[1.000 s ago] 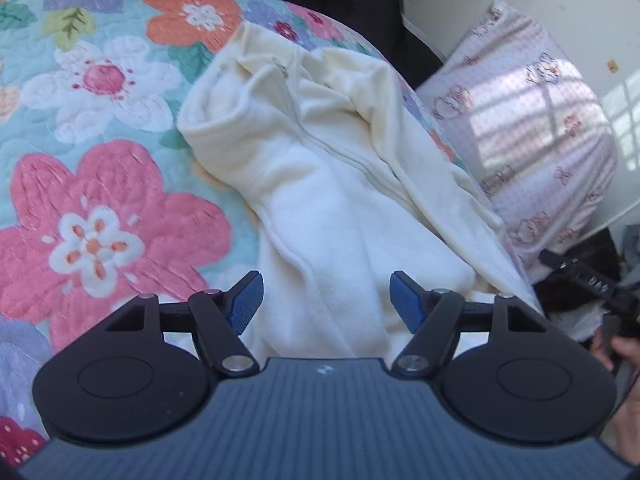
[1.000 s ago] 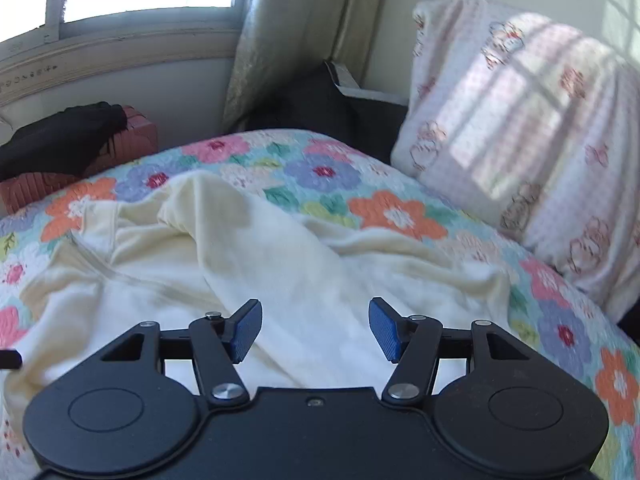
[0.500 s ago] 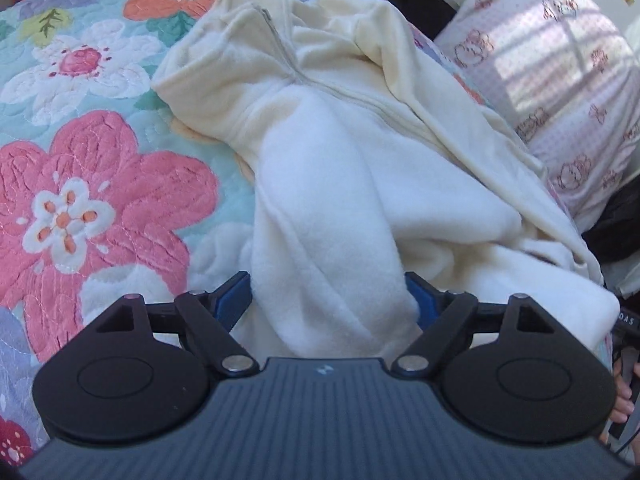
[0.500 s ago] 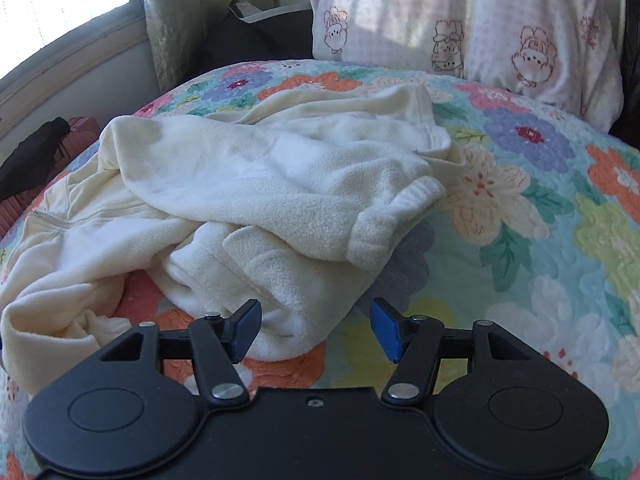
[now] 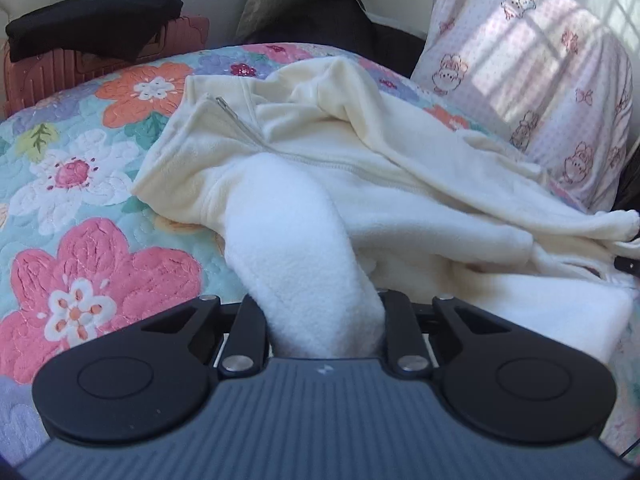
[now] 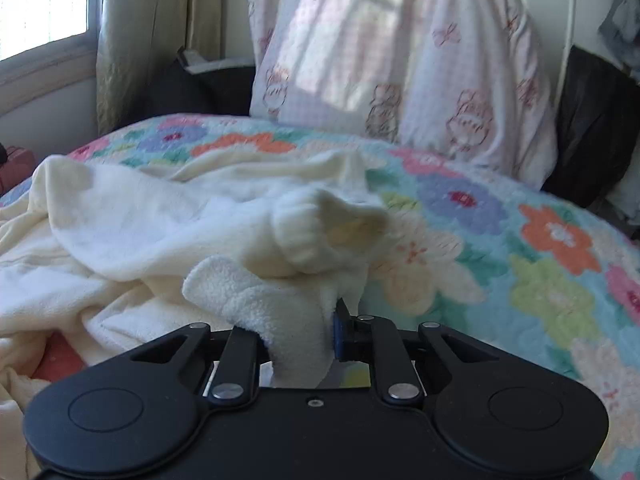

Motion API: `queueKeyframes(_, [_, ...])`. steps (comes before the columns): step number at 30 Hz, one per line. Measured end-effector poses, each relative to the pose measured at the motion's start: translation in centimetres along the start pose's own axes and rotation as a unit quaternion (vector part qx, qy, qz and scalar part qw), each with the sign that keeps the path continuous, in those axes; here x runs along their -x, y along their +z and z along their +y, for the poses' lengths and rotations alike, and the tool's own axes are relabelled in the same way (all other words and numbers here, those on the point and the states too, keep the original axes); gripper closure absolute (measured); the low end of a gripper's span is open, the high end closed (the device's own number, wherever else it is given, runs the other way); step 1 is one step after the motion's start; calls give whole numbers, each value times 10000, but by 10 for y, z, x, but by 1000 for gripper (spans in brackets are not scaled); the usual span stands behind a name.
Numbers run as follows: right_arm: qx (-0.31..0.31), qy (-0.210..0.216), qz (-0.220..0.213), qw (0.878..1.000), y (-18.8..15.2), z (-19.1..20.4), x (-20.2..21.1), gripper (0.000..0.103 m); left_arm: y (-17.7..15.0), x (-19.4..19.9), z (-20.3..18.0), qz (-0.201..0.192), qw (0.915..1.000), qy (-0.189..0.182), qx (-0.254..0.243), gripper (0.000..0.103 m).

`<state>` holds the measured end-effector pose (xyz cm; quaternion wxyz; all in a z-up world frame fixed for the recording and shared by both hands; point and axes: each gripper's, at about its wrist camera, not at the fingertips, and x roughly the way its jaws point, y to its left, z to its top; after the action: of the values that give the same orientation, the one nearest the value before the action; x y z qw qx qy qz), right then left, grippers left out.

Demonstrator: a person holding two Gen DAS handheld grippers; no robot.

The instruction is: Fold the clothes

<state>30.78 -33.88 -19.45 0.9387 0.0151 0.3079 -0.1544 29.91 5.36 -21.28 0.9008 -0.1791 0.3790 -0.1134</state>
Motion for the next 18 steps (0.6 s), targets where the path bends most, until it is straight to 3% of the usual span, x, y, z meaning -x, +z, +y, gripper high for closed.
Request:
queueKeyframes(3, [5, -230, -354, 9991, 13, -29, 43, 87, 13, 28, 16, 19, 9893, -988, 1073, 85])
queueKeyframes(4, [50, -334, -432, 9985, 12, -38, 55, 87, 15, 33, 15, -26, 9853, -1259, 1151, 85])
queueKeyframes(8, [-65, -814, -161, 9965, -11, -69, 55, 87, 9, 14, 13, 269, 9863, -1317, 961, 85])
queueKeyframes(10, [-398, -769, 432, 9953, -31, -86, 28, 87, -3, -9, 17, 677, 9875, -1079, 927, 85])
queueKeyframes(13, [-1298, -677, 891, 9852, -66, -106, -1, 87, -12, -30, 22, 998, 9859, -929, 969, 85])
queueKeyframes(15, [-1272, -798, 818, 9853, -64, -100, -2, 87, -8, -23, 15, 722, 9909, -848, 753, 85])
queueKeyframes(18, [-1234, -979, 707, 9850, -61, -92, -4, 89, 3, 7, 4, 8, 9963, -795, 323, 86])
